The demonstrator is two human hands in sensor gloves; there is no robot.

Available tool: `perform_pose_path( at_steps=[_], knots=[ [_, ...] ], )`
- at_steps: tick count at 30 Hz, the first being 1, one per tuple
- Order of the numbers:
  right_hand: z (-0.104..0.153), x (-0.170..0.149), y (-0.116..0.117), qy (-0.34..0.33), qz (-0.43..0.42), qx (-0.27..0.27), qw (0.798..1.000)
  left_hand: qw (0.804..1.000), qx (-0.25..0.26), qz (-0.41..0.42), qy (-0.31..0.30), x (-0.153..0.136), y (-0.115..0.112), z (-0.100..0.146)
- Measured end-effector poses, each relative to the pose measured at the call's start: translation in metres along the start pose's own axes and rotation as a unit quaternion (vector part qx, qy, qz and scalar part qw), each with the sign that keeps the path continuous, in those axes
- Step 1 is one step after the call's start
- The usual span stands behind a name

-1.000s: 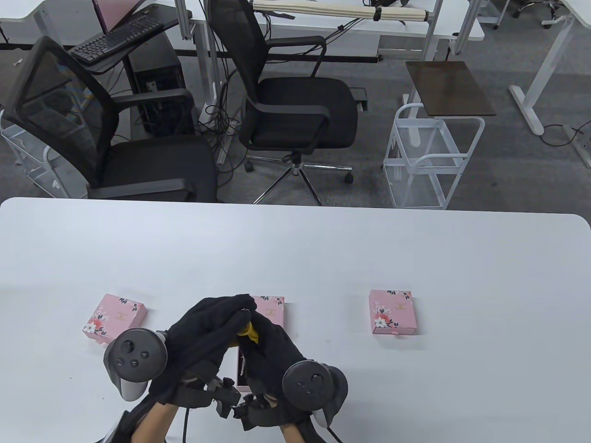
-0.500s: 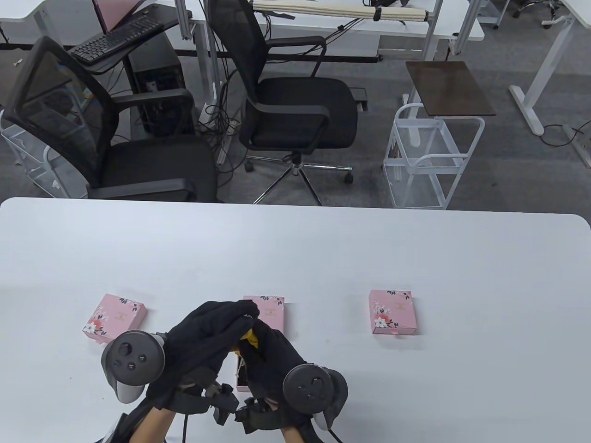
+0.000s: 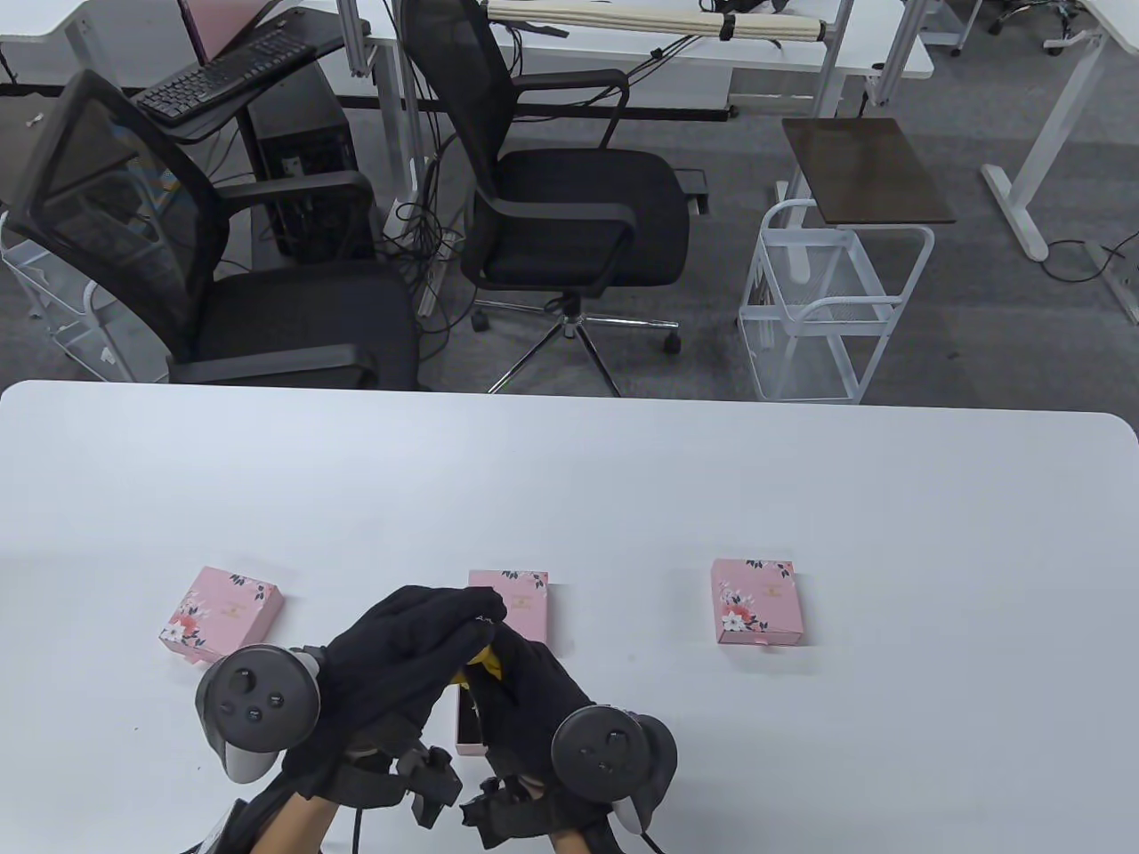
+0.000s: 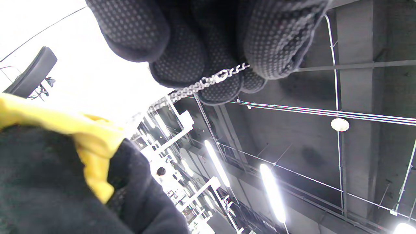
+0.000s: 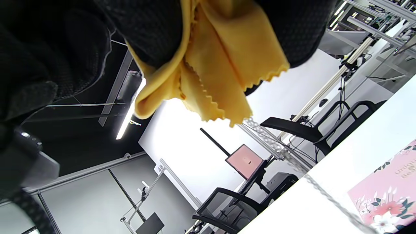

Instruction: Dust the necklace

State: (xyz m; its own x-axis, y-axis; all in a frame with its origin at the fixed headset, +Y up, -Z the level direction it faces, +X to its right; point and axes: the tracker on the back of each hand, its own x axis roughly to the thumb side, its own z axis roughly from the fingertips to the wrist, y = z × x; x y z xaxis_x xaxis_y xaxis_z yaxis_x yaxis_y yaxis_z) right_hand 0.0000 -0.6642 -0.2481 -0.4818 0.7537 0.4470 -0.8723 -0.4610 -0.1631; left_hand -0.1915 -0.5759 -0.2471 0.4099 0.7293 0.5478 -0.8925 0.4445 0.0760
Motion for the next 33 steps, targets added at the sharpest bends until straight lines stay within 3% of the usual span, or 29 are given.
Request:
perform_pose_path(
  at_steps=[33],
  knots=[
    [0.001, -0.006, 0.005, 0.013, 0.020, 0.025, 0.999, 1.000, 0.010, 0.015, -0.010, 0.003, 0.007, 0.001]
  ],
)
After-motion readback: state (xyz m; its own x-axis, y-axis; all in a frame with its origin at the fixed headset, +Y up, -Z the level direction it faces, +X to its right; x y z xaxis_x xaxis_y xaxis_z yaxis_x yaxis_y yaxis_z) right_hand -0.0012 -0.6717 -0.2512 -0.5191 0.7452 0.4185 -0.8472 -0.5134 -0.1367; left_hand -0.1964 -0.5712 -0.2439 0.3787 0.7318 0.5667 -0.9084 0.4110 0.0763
